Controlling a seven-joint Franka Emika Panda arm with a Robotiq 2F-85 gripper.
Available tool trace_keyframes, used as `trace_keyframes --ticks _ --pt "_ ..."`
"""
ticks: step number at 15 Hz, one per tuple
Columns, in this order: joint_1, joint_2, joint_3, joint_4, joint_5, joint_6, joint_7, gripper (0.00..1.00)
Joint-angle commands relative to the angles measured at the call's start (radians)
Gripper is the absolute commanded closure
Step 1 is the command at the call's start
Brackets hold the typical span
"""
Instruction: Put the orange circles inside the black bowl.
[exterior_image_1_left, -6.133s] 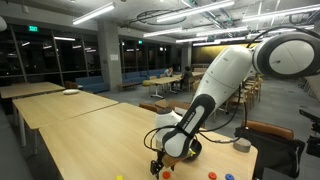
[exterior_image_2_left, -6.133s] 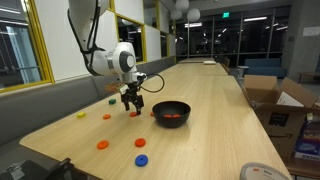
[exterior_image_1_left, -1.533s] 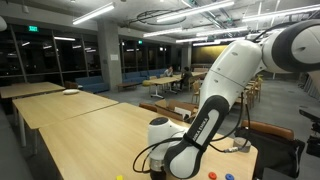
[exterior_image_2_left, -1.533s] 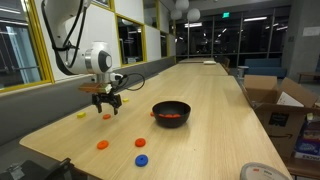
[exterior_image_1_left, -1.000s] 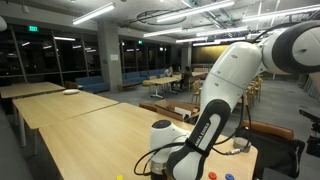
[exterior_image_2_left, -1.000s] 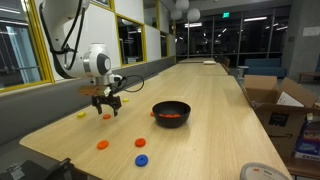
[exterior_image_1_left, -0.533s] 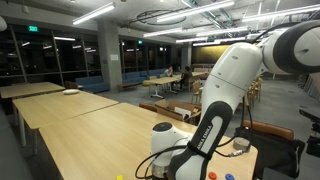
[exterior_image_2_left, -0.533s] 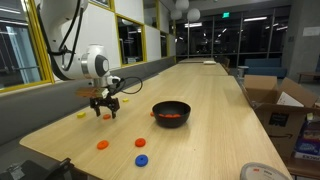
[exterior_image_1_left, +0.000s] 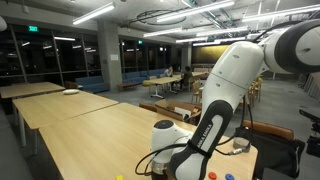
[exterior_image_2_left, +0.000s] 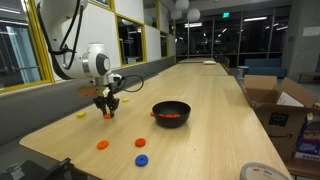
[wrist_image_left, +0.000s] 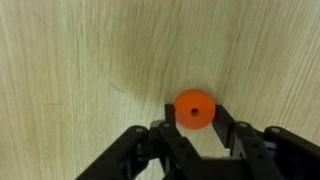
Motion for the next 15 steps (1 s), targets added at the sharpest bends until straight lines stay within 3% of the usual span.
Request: trace_keyframes --ticks 1,8,15 --pt "0.058 -0.024 -0.069 -0.013 -0.013 0.03 0.057 0.75" --pt "0.265 -0.096 -0.436 -0.044 -0.196 0.138 0.371 0.74" --pt "0.48 -0.098 -0.822 -0.074 -0.415 0.13 0.742 0.74"
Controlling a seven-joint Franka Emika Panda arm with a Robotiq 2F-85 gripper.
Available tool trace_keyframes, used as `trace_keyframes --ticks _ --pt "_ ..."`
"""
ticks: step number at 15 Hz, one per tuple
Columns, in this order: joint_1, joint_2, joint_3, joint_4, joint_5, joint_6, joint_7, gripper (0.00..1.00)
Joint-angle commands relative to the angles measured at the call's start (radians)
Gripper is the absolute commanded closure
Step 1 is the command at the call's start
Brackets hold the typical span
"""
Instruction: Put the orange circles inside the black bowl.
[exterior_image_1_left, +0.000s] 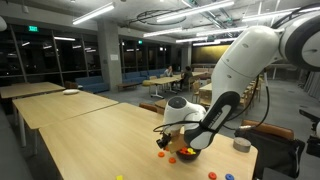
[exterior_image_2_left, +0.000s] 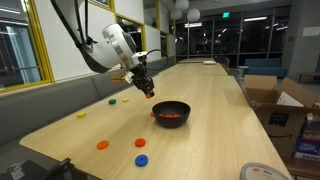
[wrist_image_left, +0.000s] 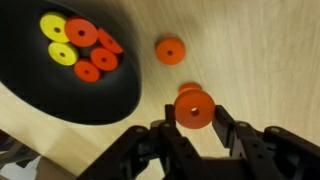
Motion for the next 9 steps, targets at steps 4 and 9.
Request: trace_keyframes --ticks 4,9 --pt "0.183 -0.01 -0.262 -0.08 -0.119 0.0 0.255 0.74" --pt "0.205 -0.022 -0.304 -0.133 -0.1 -0.022 0.281 0.74"
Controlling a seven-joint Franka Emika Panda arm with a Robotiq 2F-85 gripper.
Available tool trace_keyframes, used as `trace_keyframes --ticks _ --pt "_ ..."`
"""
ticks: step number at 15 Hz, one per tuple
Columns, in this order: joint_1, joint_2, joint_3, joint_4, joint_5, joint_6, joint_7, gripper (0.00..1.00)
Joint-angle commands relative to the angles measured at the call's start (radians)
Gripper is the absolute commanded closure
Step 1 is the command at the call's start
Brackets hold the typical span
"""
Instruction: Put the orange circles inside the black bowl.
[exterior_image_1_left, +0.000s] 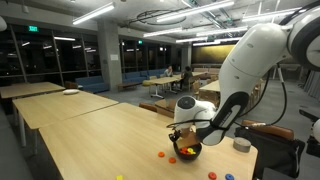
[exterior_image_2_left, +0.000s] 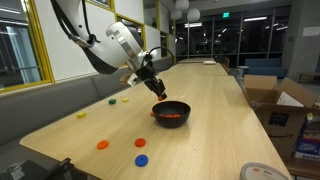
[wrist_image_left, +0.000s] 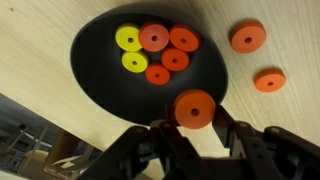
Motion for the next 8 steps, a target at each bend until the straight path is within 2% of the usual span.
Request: trace_keyframes --ticks 1,2,3,5,8 --pt "0.027 -0.022 -0.036 -0.037 -0.004 -0.018 0.035 0.74" --pt "0.016 -0.025 -0.028 -0.041 0.0 -0.018 0.034 0.74" --pt "0.007 -0.03 -0.021 -0.047 0.007 -0.016 0.03 0.32" --pt "-0.005 -0.034 -0.011 -0.051 0.019 -0.012 0.023 0.25" --pt "-0.004 -0.046 -0.015 -0.053 0.018 0.005 0.017 0.02"
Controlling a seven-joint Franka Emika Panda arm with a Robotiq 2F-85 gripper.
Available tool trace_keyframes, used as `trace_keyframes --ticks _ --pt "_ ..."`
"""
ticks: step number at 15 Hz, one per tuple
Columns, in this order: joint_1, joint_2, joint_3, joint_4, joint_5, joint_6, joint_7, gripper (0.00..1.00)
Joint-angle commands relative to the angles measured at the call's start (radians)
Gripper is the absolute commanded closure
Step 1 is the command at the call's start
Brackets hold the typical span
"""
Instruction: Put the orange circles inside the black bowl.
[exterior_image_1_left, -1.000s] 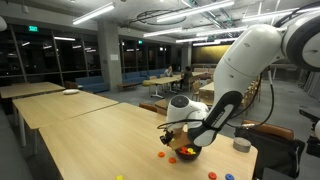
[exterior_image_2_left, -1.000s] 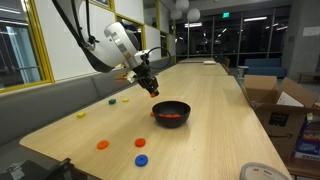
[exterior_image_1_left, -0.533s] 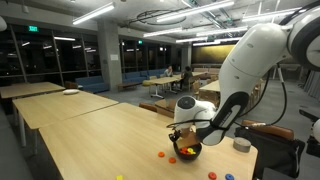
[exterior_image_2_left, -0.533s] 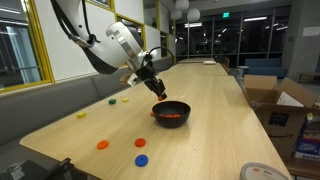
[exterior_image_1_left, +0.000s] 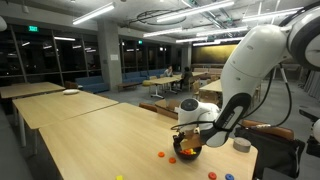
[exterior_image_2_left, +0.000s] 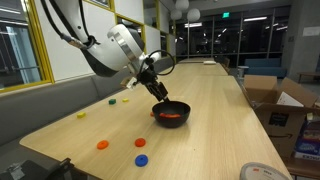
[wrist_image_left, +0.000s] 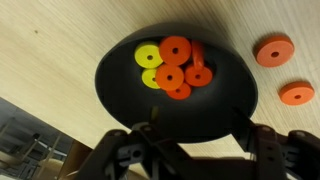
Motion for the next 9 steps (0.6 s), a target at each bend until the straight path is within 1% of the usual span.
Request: trace_keyframes --ticks 1,2,4,7,9 --pt "0.0 -0.05 -0.003 -0.011 0.005 0.014 -0.005 0.0" --pt "0.004 -0.059 -0.002 -0.015 0.0 0.023 -0.01 0.0" --pt "-0.007 -0.085 0.023 -0.02 -0.002 0.041 -0.043 0.0" --pt "-0.087 -0.149 0.145 -0.043 0.029 0.086 -0.181 0.0" --pt "-0.167 -0.182 0.252 -0.056 0.073 0.095 -0.296 0.0"
